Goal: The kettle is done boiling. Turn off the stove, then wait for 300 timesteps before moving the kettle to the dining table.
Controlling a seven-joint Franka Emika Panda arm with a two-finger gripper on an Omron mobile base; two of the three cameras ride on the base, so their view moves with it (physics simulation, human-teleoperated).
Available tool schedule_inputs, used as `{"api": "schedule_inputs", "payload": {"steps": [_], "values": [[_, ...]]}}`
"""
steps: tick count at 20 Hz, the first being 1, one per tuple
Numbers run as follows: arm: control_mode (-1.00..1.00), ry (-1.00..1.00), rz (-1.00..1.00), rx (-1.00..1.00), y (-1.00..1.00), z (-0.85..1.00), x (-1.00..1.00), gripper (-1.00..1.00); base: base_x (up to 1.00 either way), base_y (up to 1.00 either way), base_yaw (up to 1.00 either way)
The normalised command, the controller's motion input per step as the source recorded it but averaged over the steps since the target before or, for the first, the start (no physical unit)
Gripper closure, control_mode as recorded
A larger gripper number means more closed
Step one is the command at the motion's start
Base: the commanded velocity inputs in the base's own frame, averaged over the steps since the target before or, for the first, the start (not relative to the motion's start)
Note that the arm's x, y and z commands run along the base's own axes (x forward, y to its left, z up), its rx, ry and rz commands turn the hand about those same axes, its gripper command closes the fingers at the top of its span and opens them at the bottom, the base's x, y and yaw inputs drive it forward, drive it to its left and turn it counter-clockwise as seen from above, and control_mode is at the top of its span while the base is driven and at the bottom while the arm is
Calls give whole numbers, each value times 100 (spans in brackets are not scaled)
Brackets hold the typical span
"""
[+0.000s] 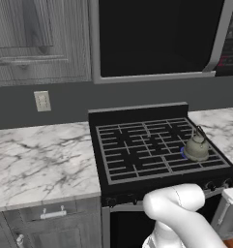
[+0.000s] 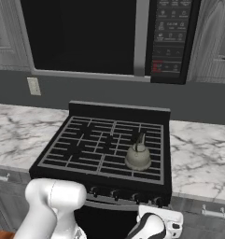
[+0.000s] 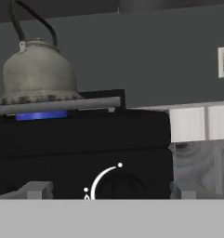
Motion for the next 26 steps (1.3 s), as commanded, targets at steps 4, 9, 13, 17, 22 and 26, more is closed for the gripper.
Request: {"api": "schedule_inputs", "payload": {"steps": [4, 9, 13, 17, 22, 26], "values": [[-100, 0, 1, 0, -5, -19, 8, -100, 0, 0, 0], [-100, -1, 2, 0, -5, -10, 4, -100, 0, 0, 0], [-100, -1, 2, 0, -6, -7, 0, -100, 0, 0, 0], [-100, -1, 3, 0, -6, -3, 0, -100, 0, 0, 0], [-100, 0, 1, 0, -1, 0, 3, -100, 0, 0, 0], [-100, 0, 0, 0, 0, 1, 0, -100, 0, 0, 0]]}}
